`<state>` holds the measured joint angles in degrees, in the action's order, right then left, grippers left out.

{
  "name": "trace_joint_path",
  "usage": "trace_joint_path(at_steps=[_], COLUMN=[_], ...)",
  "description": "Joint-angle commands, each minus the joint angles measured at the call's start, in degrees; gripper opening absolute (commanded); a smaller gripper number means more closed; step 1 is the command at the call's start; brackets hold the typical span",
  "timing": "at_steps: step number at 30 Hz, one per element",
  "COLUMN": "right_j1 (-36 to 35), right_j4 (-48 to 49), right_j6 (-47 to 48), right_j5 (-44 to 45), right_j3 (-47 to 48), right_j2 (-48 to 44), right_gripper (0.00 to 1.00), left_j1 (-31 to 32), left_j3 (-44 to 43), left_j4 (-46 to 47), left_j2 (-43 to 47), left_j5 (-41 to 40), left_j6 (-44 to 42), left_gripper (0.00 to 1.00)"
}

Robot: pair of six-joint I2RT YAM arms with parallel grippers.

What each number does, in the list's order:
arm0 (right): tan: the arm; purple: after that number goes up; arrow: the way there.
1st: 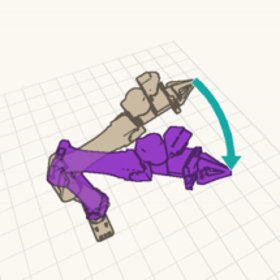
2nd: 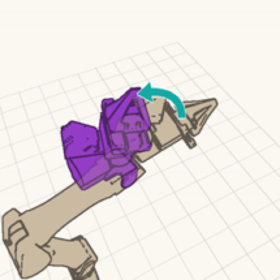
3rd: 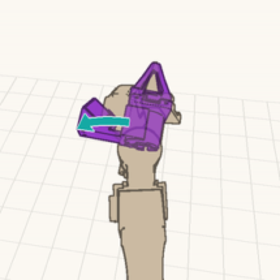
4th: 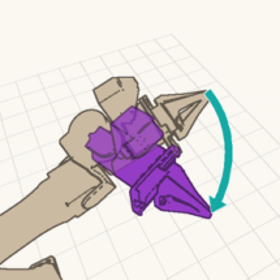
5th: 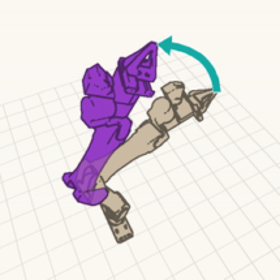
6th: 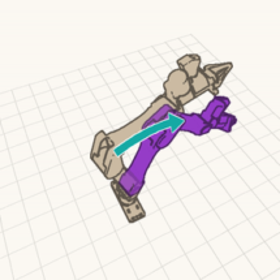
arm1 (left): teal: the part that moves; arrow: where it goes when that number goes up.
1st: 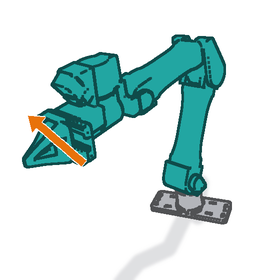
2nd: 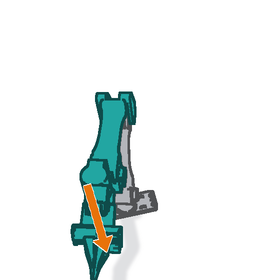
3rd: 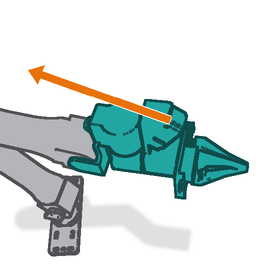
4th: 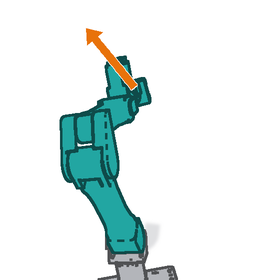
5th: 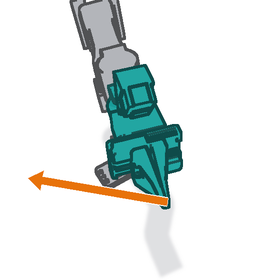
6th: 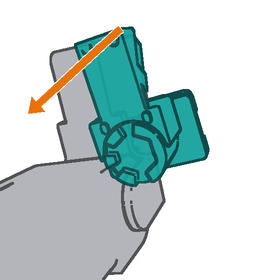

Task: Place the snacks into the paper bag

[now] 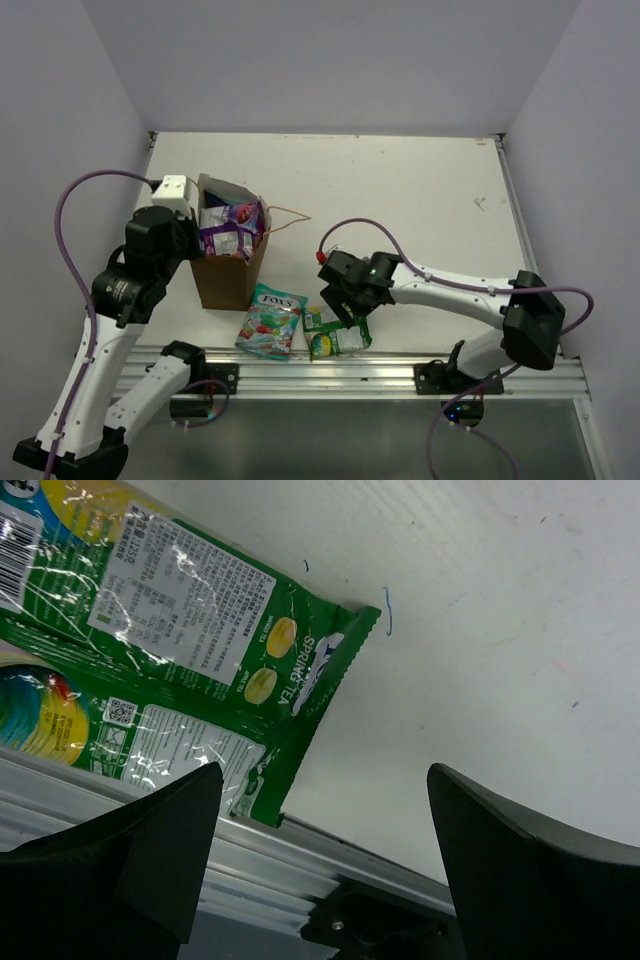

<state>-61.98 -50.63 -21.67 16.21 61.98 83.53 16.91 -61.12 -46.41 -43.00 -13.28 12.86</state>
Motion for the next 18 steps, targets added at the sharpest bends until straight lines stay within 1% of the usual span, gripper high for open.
trace_joint_path(at_steps=[1, 6, 9, 12, 13, 14, 15, 16, 17, 18], right_j1=[-0.2, -0.3, -0.3, -0.4, -0.5, -0.5, -0.5, -0.5, -0.5, -0.5], right_j4=[7.6, 14.8, 17.4, 18.5, 18.7, 18.6, 17.8, 16.9, 15.7, 12.4], right_j6=[-3.8, -5.5, -5.7, -5.8, -5.9, -6.4, -6.6, -7.0, -7.2, -7.2], right_j5=[-3.5, -8.9, -14.9, -15.9, -15.9, -15.5, -15.3, -14.8, -12.1, -10.2], right_j3=[-1.8, -6.4, -8.0, -9.8, -10.4, -10.8, -10.7, -10.4, -9.8, -7.8], right_j2=[0.0, 5.4, 9.6, 12.1, 12.4, 12.7, 12.6, 12.2, 10.5, 9.1], right_gripper=[0.87, 0.86, 0.84, 0.83, 0.8, 0.55, 0.4, 0.0, 0.0, 0.0], left_j1=[0.9, 1.7, 1.9, 2.0, 2.0, 2.0, 2.0, 2.0, 2.0, 2.0], left_j3=[-0.6, -0.8, -0.8, -1.0, -1.0, -1.0, -1.0, -0.9, -0.8, -0.8], left_j4=[1.8, 1.4, 1.1, 0.6, 0.6, 0.5, 0.4, 0.4, 0.4, 0.4], left_j2=[-0.3, -0.4, -0.1, 0.3, 0.5, 0.7, 0.9, 1.0, 1.2, 1.2], left_j5=[1.9, 1.9, 1.6, 1.2, 1.2, 1.1, 1.0, 0.9, 0.8, 0.8], left_j6=[0.2, 0.2, 0.1, 0.1, 0.1, 0.0, 0.0, 0.0, 0.0, 0.0], left_gripper=[0.0, 0.0, 0.0, 0.0, 0.0, 0.0, 0.0, 0.0, 0.0, 0.0])
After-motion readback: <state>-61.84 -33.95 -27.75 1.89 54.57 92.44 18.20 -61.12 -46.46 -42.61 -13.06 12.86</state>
